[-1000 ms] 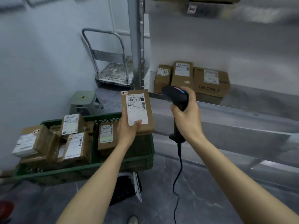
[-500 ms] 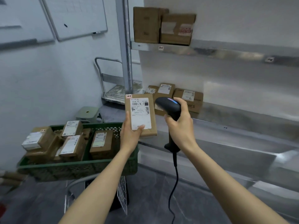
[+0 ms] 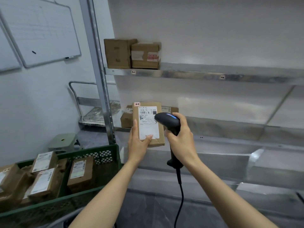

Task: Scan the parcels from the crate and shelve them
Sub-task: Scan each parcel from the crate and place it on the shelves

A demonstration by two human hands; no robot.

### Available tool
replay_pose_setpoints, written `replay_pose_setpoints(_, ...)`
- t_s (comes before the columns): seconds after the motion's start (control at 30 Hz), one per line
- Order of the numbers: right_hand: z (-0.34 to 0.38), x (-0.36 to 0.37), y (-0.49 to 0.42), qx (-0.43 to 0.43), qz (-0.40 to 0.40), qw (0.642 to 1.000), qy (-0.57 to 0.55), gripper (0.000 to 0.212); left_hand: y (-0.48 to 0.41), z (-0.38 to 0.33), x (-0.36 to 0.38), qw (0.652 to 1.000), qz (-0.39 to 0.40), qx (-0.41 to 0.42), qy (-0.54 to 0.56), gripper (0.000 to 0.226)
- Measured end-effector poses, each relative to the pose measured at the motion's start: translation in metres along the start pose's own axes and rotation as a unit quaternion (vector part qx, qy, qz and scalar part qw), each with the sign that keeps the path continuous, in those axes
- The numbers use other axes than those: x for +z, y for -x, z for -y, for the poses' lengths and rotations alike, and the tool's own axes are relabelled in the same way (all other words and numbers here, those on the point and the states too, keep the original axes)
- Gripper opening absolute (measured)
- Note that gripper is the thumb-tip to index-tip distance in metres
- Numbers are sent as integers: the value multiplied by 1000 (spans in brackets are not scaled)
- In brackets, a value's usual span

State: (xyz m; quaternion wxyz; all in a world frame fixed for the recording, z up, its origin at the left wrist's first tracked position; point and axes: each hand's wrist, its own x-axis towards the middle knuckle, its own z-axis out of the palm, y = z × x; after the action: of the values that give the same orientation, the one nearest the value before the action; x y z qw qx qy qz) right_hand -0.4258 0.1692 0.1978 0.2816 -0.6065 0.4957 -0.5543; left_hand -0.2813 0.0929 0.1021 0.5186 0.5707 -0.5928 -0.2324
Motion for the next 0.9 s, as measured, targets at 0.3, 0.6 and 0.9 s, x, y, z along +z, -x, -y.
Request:
replay_pose_setpoints(0.3, 4, -4, -8, -1, -39, 998, 41, 53, -13, -9, 20, 999, 30, 13, 22, 89)
replay_pose_setpoints(0.6, -2, 2, -17, 3, -39, 997, 60, 51, -22, 0, 25, 999, 41, 9, 21, 86)
replay_pose_setpoints(0.9, -6, 8, -24, 0, -36, 997, 65, 54, -28, 6, 25, 999, 44, -1, 20, 86)
